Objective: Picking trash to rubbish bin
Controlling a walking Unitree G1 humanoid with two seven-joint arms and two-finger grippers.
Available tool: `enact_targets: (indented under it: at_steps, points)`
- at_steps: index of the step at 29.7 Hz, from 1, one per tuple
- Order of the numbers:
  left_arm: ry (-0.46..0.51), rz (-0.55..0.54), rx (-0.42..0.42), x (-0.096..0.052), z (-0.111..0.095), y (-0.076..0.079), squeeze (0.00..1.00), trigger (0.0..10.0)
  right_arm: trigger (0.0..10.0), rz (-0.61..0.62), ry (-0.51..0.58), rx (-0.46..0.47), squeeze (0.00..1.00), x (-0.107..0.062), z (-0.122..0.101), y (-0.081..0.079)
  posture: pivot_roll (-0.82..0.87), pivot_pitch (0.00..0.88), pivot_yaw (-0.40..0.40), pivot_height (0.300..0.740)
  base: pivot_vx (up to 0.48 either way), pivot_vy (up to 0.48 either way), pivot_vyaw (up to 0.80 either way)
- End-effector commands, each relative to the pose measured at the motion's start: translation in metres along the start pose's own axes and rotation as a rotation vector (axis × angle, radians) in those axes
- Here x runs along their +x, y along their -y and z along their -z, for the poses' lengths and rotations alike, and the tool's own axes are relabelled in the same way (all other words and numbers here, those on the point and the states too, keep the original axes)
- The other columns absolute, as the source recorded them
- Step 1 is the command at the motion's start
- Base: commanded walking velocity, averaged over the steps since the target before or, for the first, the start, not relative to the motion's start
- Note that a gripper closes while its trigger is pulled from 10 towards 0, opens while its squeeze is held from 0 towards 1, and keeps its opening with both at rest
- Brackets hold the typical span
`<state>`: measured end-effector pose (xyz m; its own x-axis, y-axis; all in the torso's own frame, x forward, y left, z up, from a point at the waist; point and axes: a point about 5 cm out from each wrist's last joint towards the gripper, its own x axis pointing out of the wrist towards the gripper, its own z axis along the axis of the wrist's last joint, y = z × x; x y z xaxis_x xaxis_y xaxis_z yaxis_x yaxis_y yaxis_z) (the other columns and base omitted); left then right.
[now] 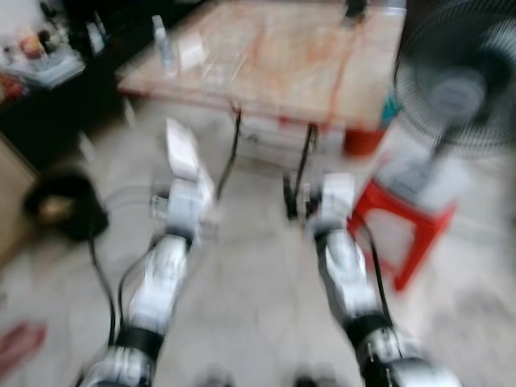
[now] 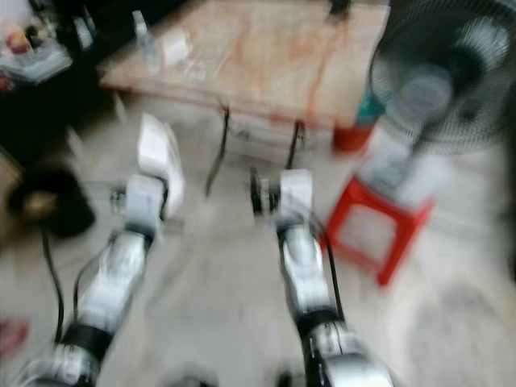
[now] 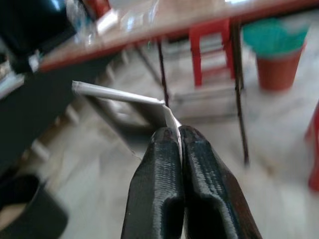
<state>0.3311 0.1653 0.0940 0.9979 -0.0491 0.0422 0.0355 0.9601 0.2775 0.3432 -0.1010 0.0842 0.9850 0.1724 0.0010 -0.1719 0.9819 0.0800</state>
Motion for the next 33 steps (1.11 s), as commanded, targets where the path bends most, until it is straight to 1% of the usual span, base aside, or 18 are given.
enact_targets:
  at_steps: [1,3,4,7,8,9,11,12,13,14,15,18,20,24,26,29,30,33]
  points:
    - [-0.083,-0.027,0.016,-0.009,0.021,-0.011,0.0,10.0,10.0,0.006,-0.077,0.0,0.0,-0.006,0.015,0.001,0.1,0.143,0.058,0.728,0.0,0.0,0.0]
    - [-0.175,-0.034,0.015,-0.019,0.041,-0.018,0.0,10.0,10.0,0.017,-0.15,-0.002,0.0,-0.015,0.032,0.007,0.1,0.139,0.058,0.728,0.0,0.0,0.0]
    - [-0.175,-0.034,0.015,-0.019,0.041,-0.018,0.0,10.0,10.0,0.017,-0.15,-0.002,0.0,-0.015,0.032,0.007,0.1,0.139,0.058,0.728,0.0,0.0,0.0]
    - [-0.38,-0.028,0.058,-0.05,0.085,-0.029,0.0,10.0,10.0,0.081,-0.342,0.011,0.0,-0.044,0.071,0.025,0.11,0.132,0.059,0.728,0.0,0.0,0.0]
    - [-0.38,-0.028,0.058,-0.05,0.085,-0.029,0.0,10.0,10.0,0.081,-0.342,0.011,0.0,-0.044,0.071,0.025,0.11,0.132,0.059,0.728,0.0,0.0,0.0]
    - [-0.424,-0.031,0.068,-0.058,0.094,-0.031,0.0,10.0,10.0,0.099,-0.383,0.008,0.0,-0.051,0.079,0.029,0.11,0.132,0.059,0.728,0.0,0.0,0.0]
    - [-0.445,-0.033,0.074,-0.062,0.098,-0.032,0.0,10.0,10.0,0.109,-0.402,0.005,0.0,-0.055,0.083,0.031,0.11,0.132,0.059,0.728,0.0,0.0,0.0]
    - [-0.551,-0.056,0.074,-0.081,0.117,-0.035,0.0,10.0,10.0,0.115,-0.465,0.003,0.0,-0.067,0.095,0.033,0.1,0.124,0.062,0.728,0.0,0.0,0.0]
    - [-0.551,-0.056,0.074,-0.081,0.117,-0.035,0.0,10.0,10.0,0.115,-0.465,0.003,0.0,-0.067,0.095,0.033,0.1,0.124,0.062,0.728,0.0,0.0,0.0]
    - [-0.782,-0.113,0.042,-0.126,0.152,-0.042,0.0,10.0,10.0,0.139,-0.612,0.013,0.0,-0.097,0.122,0.036,0.09,0.118,0.062,0.728,0.0,0.0,0.0]
    - [-0.875,-0.13,0.028,-0.146,0.163,-0.043,0.0,10.0,10.0,0.158,-0.674,0.023,0.0,-0.11,0.132,0.038,0.09,0.118,0.062,0.728,0.0,0.0,0.0]
    - [-1.035,-0.117,0.015,-0.181,0.18,-0.04,0.0,10.0,10.0,0.205,-0.796,0.041,0.0,-0.138,0.151,0.041,0.08,0.115,0.067,0.728,0.0,0.0,0.0]
    - [-1.072,-0.124,-0.006,-0.193,0.184,-0.038,0.0,10.0,10.0,0.22,-0.857,0.056,0.0,-0.155,0.161,0.04,0.09,0.115,0.062,0.728,0.0,0.0,0.0]
    - [-1.053,-0.135,-0.03,-0.19,0.183,-0.036,0.0,10.0,10.0,0.233,-0.899,0.081,0.0,-0.169,0.168,0.039,0.1,0.116,0.057,0.728,0.0,0.0,0.0]
    - [-1.032,-0.124,-0.02,-0.183,0.181,-0.035,0.0,10.0,10.0,0.238,-0.914,0.077,0.0,-0.173,0.17,0.04,0.1,0.116,0.056,0.728,0.0,0.0,0.0]
    - [-1.019,-0.112,-0.014,-0.178,0.179,-0.034,0.0,10.0,10.0,0.243,-0.921,0.076,0.0,-0.174,0.17,0.04,0.09,0.12,0.055,0.728,0.0,0.0,0.0]
    - [-0.997,-0.082,0.009,-0.17,0.176,-0.033,0.0,10.0,10.0,0.253,-0.92,0.084,0.0,-0.174,0.17,0.041,0.09,0.121,0.061,0.728,0.0,0.0,0.0]
    - [-0.973,-0.063,0.021,-0.163,0.173,-0.031,0.0,10.0,10.0,0.262,-0.91,0.097,0.0,-0.17,0.168,0.042,0.09,0.122,0.06,0.728,0.0,0.0,0.0]
